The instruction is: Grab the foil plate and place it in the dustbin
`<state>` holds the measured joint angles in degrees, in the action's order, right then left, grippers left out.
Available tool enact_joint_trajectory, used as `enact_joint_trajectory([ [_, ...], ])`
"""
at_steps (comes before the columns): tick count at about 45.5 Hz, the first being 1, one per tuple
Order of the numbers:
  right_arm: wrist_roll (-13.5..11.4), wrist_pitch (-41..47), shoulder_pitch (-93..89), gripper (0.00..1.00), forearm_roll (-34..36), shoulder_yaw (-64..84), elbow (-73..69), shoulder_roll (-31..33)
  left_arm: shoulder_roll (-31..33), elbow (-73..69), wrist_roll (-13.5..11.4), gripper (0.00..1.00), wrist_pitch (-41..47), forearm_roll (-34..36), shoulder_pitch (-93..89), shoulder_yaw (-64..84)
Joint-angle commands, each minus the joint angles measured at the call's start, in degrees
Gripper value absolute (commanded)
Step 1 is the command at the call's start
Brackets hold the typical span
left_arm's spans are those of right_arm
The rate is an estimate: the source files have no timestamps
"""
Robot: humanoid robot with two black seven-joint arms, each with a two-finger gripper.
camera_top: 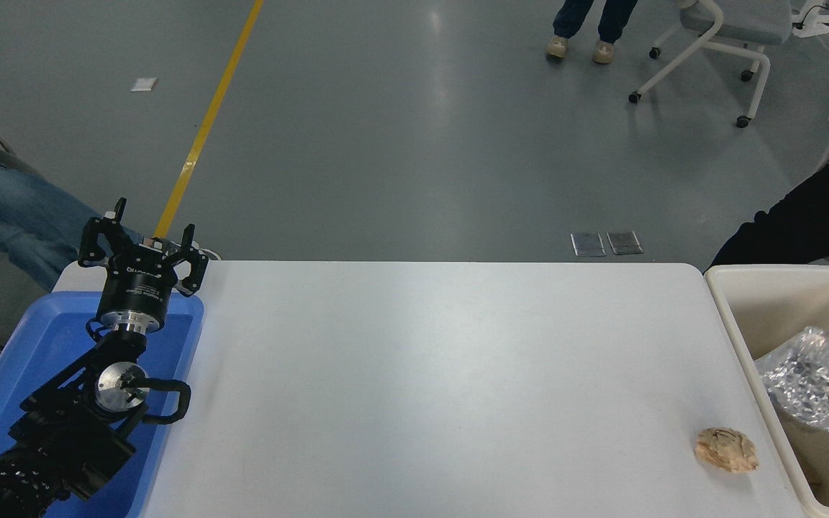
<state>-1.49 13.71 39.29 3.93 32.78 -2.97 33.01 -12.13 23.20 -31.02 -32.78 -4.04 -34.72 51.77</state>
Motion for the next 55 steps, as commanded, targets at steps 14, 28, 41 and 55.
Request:
enact_joint_trajectory([
  [14,0.25,-0.88,18.53,1.0,-0.42,0.35,-5.36,-1.9,0.0,0.0,0.0,0.99,0.0,0.0,0.0,0.0],
  [28,0.08,1.41,39.01,1.0,-5.6,10.8,-22.77,-8.04,0.0,0.0,0.0,0.99,0.0,0.0,0.0,0.0],
  [41,0.17,9.75,52.55,1.0,-5.87,21.53,-37.09,-18.33,0.0,0.0,0.0,0.99,0.0,0.0,0.0,0.0],
  [55,0.08,20.92,66.09,1.0,-5.87,24.52,-51.16,-19.56,0.0,0.0,0.0,0.99,0.0,0.0,0.0,0.0],
])
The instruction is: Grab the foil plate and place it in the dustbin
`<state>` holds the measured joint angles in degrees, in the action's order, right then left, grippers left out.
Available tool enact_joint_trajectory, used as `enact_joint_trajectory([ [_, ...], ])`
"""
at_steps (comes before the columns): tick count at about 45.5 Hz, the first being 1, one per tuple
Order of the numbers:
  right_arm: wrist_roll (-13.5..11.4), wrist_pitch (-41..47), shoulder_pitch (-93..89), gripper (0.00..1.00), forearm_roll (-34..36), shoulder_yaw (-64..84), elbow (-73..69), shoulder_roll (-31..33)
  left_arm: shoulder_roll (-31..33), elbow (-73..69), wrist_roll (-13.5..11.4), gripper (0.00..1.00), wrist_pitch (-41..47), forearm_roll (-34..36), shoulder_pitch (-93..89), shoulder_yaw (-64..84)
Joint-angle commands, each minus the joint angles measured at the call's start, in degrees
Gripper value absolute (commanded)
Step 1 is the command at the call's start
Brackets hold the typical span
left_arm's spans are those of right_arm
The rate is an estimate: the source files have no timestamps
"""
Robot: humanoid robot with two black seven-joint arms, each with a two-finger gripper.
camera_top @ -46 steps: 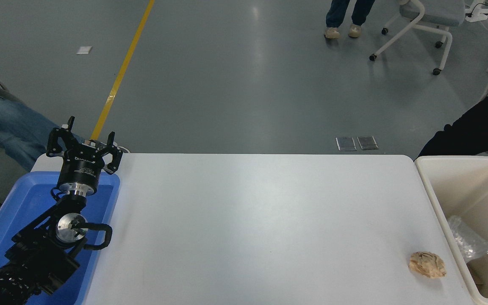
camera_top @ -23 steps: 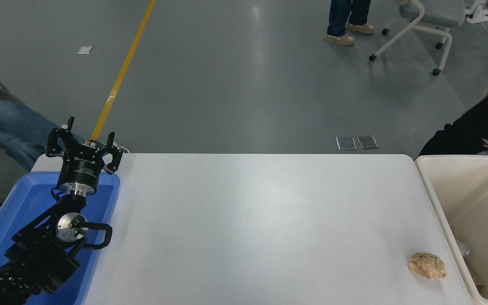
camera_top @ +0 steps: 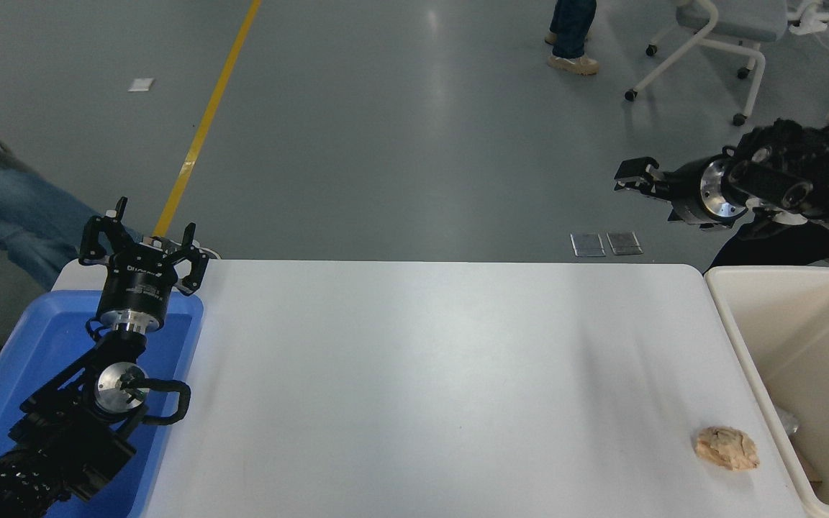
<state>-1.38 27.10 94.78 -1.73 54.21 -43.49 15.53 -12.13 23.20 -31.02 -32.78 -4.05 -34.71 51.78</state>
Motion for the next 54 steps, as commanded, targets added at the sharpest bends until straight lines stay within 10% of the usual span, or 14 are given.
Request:
enact_joint_trajectory([
  [1,-0.03,7.79,11.39,1.0,-0.2,3.09,-11.52,-2.08,0.0,0.01,0.0,0.99,0.0,0.0,0.0,-0.01],
  [54,-1.52,11.4,29.68,1.0,-1.96,5.11,-38.25,9.26,0.0,-0.08,0.0,0.99,0.0,0.0,0.0,-0.01],
])
